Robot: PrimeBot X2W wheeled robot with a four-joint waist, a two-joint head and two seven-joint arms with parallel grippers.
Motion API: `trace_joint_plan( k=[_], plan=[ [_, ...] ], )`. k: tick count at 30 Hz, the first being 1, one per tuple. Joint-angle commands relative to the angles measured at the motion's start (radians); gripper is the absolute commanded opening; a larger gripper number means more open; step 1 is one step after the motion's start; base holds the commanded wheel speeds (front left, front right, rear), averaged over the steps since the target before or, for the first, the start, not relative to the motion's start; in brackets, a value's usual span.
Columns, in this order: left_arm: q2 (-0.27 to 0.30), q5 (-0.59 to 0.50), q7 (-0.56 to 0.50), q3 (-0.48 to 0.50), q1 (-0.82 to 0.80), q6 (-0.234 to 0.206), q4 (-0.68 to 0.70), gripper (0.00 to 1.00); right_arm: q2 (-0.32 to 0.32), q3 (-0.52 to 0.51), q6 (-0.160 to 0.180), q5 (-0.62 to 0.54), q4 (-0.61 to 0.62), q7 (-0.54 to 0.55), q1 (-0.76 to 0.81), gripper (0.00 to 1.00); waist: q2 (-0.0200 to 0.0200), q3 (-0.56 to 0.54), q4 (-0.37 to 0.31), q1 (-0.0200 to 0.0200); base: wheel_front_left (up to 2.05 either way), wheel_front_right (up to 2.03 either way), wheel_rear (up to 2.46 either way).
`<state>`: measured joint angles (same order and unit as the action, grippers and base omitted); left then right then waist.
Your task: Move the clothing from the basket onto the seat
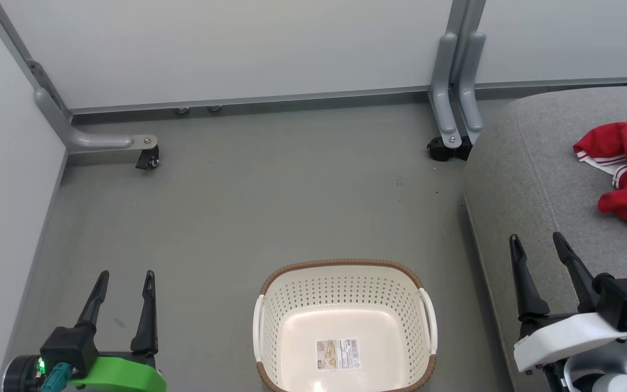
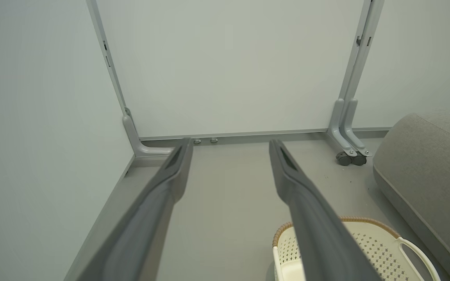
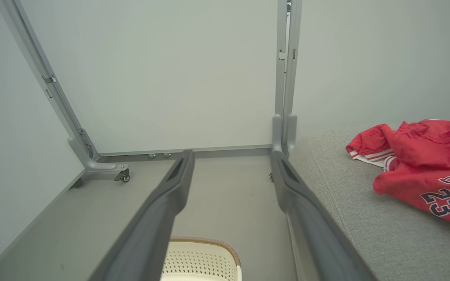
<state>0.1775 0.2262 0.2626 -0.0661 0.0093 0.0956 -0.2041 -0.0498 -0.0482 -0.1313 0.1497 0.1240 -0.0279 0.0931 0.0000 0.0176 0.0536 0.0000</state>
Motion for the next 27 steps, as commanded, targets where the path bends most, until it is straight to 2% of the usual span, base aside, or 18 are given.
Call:
trace_joint_plan(
  k=[1,2,3,6,27],
  plan=[
    [-0.001,-0.014,0.003,0.005,-0.003,0.004,-0.004,1.0,-0.002,-0.002,0.001,0.006,0.004,0.001,0.008,1.0,0.0,-0.001,0.001,0.0,0.0,0.0,0.0],
    [-0.002,-0.017,0.003,0.007,-0.006,0.006,-0.005,1.0,-0.002,-0.002,0.001,0.007,0.005,0.003,0.007,1.0,0.0,-0.001,0.002,0.0,0.0,0.0,0.0],
    [-0.002,-0.007,0.0,0.003,-0.001,0.003,-0.003,0.0,0.0,0.0,0.0,0.001,0.0,0.001,0.0,0.0,0.0,-0.001,0.002,0.0,0.0,0.0,0.0],
    [-0.009,0.008,-0.01,0.005,-0.002,0.003,-0.024,0.0,0.003,0.004,0.0,0.015,-0.019,-0.002,0.005,0.0,0.0,-0.001,0.002,0.0,0.0,0.0,0.0],
    [-0.04,0.378,-0.108,0.052,-0.036,0.012,-0.027,0.0,-0.018,0.009,0.0,0.428,-0.111,0.018,-0.054,0.0,0.0,-0.004,-0.008,0.0,0.0,0.0,0.0]
  ],
)
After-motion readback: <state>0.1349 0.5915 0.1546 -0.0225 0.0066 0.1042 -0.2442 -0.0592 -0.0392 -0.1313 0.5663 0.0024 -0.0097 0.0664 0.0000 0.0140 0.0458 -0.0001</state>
